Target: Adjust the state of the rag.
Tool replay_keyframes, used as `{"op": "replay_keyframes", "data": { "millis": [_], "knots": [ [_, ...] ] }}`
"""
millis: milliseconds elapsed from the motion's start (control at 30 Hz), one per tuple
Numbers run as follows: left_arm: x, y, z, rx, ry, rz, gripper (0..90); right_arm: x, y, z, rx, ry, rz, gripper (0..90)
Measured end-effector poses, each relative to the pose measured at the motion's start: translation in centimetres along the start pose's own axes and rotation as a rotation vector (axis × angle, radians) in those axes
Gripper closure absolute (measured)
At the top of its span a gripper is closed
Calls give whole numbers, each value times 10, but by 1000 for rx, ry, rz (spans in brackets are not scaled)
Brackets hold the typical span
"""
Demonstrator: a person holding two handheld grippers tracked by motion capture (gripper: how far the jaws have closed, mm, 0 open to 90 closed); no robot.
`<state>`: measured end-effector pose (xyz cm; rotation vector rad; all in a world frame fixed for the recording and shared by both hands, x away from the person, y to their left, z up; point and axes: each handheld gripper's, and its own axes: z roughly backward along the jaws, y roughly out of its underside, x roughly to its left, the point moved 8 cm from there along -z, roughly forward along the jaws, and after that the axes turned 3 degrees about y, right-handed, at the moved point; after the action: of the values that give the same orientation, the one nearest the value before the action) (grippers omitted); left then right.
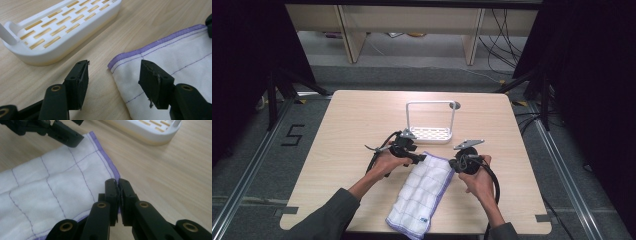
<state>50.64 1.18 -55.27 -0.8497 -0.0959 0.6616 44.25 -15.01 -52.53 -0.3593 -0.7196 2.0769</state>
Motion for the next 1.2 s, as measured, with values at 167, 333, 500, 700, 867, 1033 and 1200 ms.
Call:
{"op": "replay_keyframes", "data": {
  "millis": [167,333,500,700,867,1033,1200],
  "knots": [
    [-1,-1,-5,18,-9,-19,403,-8,16,-17,72,24,-12,845],
    [-3,-1,-12,35,3,-33,422,-11,16,-18,94,61,-25,665],
    [-6,-1,-19,54,13,-61,480,-10,9,-14,62,76,-29,492],
    [-14,0,-21,83,40,-116,668,-6,13,-23,95,63,-66,423],
    [-18,1,-21,83,57,-143,797,-6,19,-30,115,73,-78,421],
    [-19,1,-21,76,59,-140,819,-2,19,-29,105,64,-65,519],
    [-18,1,-20,73,56,-137,830,4,19,-29,87,15,-54,724]
  ]
}}
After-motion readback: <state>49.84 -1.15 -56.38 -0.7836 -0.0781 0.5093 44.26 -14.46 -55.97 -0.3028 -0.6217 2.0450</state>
